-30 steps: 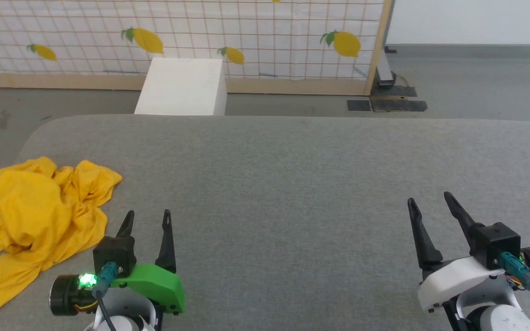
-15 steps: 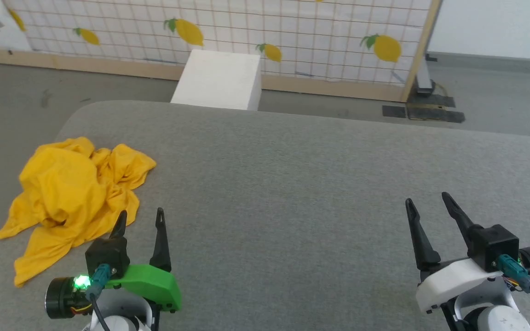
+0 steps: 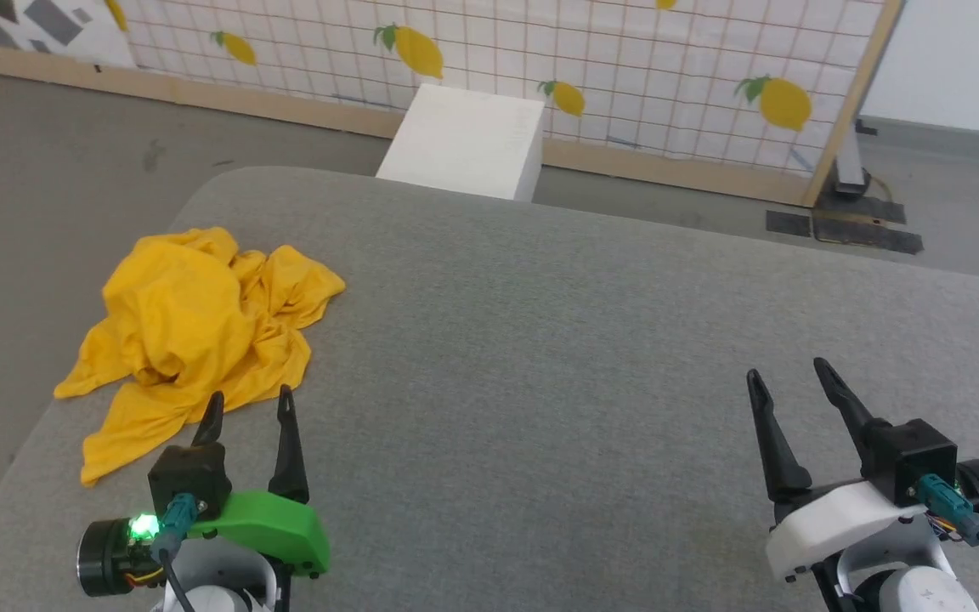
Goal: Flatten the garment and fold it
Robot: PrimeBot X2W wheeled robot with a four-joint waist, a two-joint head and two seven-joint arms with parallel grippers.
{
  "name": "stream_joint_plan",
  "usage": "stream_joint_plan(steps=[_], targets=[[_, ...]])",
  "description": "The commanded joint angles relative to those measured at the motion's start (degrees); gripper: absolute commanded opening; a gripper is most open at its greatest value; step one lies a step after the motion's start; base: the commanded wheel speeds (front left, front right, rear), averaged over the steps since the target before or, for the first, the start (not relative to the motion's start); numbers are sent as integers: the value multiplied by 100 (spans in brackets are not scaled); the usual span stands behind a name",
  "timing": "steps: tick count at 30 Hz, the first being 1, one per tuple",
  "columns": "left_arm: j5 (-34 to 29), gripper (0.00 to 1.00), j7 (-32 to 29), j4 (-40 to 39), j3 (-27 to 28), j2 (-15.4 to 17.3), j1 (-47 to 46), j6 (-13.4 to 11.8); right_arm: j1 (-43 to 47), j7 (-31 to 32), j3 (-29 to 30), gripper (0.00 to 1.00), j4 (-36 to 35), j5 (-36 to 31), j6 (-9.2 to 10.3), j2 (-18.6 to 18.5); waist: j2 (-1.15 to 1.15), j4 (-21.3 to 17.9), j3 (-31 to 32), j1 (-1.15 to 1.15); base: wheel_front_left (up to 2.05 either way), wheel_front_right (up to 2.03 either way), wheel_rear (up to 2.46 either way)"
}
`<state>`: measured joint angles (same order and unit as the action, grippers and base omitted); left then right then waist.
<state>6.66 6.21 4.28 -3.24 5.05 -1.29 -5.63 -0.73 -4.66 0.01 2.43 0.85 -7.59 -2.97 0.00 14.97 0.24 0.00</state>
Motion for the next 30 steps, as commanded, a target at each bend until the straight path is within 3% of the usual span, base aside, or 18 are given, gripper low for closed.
stream_joint_plan(steps=[1, 30], targets=[[101, 100, 57, 31, -26, 36, -79, -48, -25, -66, -15, 100, 20, 33, 4, 4, 0, 95, 3, 0, 0, 0, 0], [520, 100, 399, 160, -130, 129, -64, -398, -29, -228, -123, 100, 93, 37, 6, 6, 0, 1008, -42, 0, 0, 0, 0]])
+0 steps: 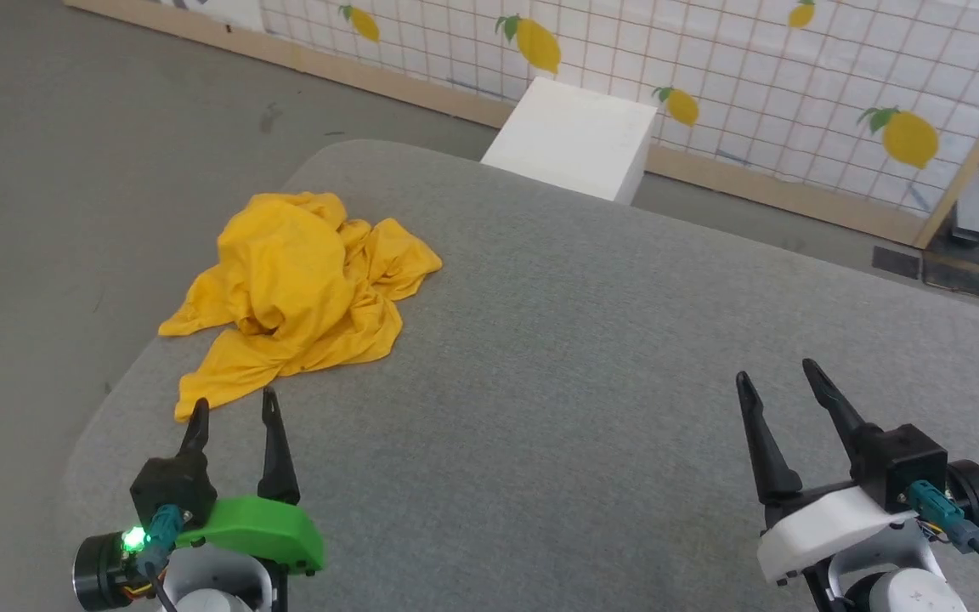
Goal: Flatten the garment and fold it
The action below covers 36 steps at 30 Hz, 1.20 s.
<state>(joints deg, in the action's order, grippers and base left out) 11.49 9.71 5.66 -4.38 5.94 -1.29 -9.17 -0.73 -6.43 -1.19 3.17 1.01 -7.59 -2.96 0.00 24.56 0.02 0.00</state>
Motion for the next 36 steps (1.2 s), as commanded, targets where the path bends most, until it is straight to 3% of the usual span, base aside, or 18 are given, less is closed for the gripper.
stream_joint_plan(steps=[1, 36], targets=[[52, 100, 63, 24, -18, 39, -63, -59, -28, -57, 1, 100, 19, 20, 6, 5, 0, 81, -26, 0, 0, 0, 0], [416, 100, 474, 335, -112, 94, -97, -379, -18, -306, -99, 100, 166, 78, 9, 8, 0, 1040, -14, 0, 0, 0, 0]])
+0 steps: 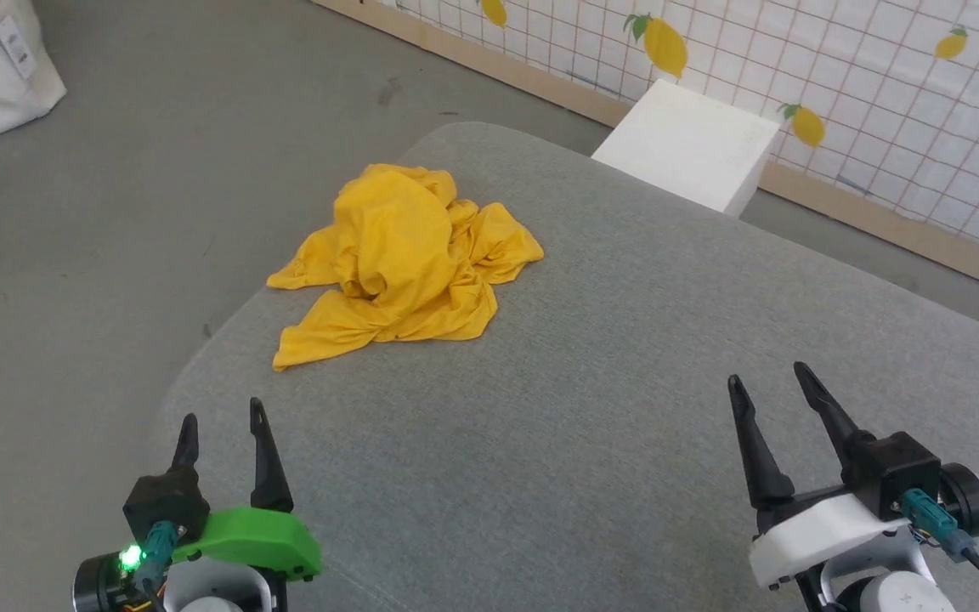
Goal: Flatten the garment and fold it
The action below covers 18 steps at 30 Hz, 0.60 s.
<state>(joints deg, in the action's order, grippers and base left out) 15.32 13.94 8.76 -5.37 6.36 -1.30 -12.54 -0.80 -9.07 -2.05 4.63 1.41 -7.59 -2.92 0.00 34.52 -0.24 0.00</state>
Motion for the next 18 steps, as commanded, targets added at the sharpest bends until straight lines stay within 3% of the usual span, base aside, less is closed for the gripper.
stream_joint_plan(steps=[1, 5, 9, 18], targets=[[49, 100, 64, 39, -15, 60, -99, -51, -13, -49, -21, 100, 24, 39, 9, 4, 0, 70, 9, 0, 0, 0, 0], [135, 100, 106, 89, -25, 90, -168, -43, -38, -54, -61, 100, 9, 29, 10, 4, 0, 103, -44, 0, 0, 0, 0], [264, 100, 6, 200, -71, 172, -566, 212, -114, 19, -81, 100, -55, -59, 10, 4, 0, -50, -247, 0, 0, 0, 0], [881, 100, -865, 936, 195, 511, -2666, 746, -632, 307, -164, 100, -469, -451, 10, 4, 0, -924, -1542, 0, 0, 0, 0]])
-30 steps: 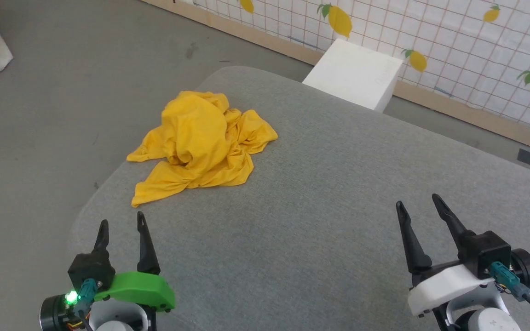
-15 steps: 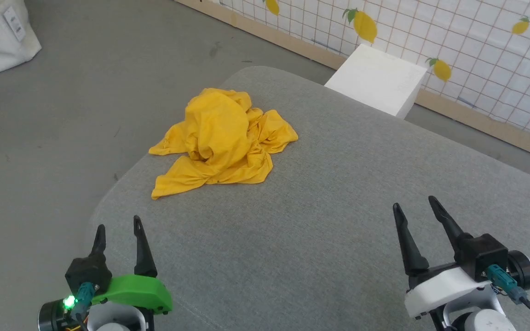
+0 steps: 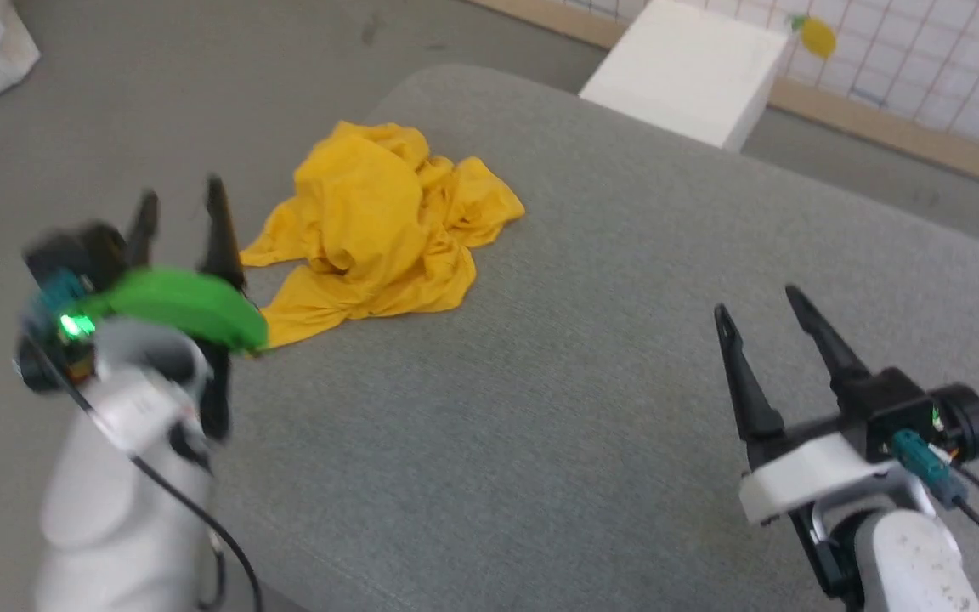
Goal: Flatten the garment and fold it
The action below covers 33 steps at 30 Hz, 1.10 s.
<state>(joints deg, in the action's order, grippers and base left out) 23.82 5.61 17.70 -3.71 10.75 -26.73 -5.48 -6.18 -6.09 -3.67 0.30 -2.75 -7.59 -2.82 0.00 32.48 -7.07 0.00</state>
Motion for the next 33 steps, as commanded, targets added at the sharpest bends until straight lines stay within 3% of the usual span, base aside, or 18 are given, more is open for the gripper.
stream_joint_plan(steps=[1, 7, 12, 20, 25, 28, 30, 31, 33], targets=[[81, 100, -136, 127, 65, 142, -318, 84, -163, 31, -24, 100, -81, -65, 10, -6, 0, -826, -1017, 0, 0, 0, 0], [388, 100, -1159, 782, 262, 715, -1380, 290, -626, 93, -146, 100, -277, -215, 10, -50, 0, -1523, -2034, 0, 0, 0, 0], [820, 100, -2412, 1387, 387, 1095, -1679, 454, -970, -36, -146, 100, -278, -182, 10, -76, 0, -2090, -2716, 0, 0, 0, 0], [1436, 100, -3867, 1888, 529, 999, -1338, 245, -1099, -251, -101, 100, -49, -116, 10, -56, 0, -2369, -2934, 0, 0, 0, 0], [1725, 98, -4532, 2037, 563, 888, -1101, 137, -1085, -377, -108, 100, 175, -71, 10, -39, 0, -2369, -2624, 0, 0, 0, 0], [1603, 0, -4371, 1824, 555, 1092, -946, 187, -1012, -442, -129, 100, 322, -25, 10, -29, 0, -2334, -2253, 0, 0, 0, 0], [1279, 0, -3736, 1607, 565, 1367, -876, 181, -937, -474, -145, 100, 401, 14, 10, -22, 0, -2326, -1959, 0, 0, 0, 0], [845, 0, -2636, 1407, 616, 1677, -841, 180, -783, -523, -111, 100, 550, 82, 10, -14, 0, -2302, -1475, 0, 0, 0, 0], [567, 0, -1937, 1315, 615, 1847, -870, 191, -660, -551, -71, 100, 636, 124, 10, -11, 0, -2291, -1146, 0, 0, 0, 0]])
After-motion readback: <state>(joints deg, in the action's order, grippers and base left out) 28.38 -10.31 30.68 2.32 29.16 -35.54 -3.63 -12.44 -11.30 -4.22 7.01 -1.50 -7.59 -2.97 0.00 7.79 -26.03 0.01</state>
